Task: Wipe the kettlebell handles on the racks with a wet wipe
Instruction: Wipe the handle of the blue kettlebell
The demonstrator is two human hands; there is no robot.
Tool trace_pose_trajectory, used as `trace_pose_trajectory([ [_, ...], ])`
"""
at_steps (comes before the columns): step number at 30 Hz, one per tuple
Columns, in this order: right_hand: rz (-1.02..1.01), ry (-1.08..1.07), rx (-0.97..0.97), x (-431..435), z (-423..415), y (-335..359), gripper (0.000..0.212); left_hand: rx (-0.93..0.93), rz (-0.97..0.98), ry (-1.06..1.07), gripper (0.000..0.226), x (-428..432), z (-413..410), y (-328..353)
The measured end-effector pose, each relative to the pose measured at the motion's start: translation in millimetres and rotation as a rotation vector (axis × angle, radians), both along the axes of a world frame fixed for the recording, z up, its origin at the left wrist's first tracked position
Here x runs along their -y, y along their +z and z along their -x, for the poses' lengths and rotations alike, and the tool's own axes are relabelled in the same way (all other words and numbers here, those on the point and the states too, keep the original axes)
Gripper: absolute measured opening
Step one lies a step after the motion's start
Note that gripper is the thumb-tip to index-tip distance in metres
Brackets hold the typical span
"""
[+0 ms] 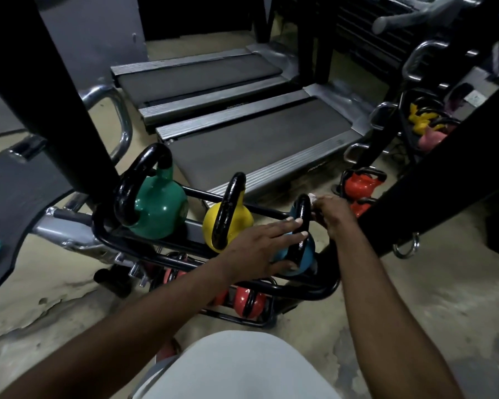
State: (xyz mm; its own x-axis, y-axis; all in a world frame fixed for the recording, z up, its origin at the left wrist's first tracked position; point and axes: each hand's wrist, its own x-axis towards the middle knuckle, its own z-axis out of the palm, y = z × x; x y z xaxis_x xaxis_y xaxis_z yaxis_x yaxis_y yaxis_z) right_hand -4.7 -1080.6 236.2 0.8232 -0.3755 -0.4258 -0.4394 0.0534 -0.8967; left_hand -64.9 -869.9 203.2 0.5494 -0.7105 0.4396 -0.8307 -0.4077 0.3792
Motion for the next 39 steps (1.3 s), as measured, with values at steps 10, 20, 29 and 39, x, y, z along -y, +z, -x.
trace_pose_trajectory([
  [10, 0.598, 0.418, -0.124, 3.8, -16.9, 35.9, 0.018, -0.018, 0.051, 0.009, 0.064, 0.6, -0.6, -1.7],
  [20, -0.471, -0.034, -0.157, -14.0, 29.0, 3.8, 0.019, -0.022, 0.02, 0.001, 0.061, -0.5, 0.3, -1.7],
  [29, 0.056, -0.086, 0.122, -15.1, 21.8, 9.1, 0.011, -0.006, 0.05, -0.001, 0.064, -0.3, 2.8, -0.9],
  [39, 1.135, 0.761, -0.239, -46.5, -38.6, 75.5, 0.031, 0.007, -0.006, 0.032, 0.064, -0.6, 8.8, -1.0],
])
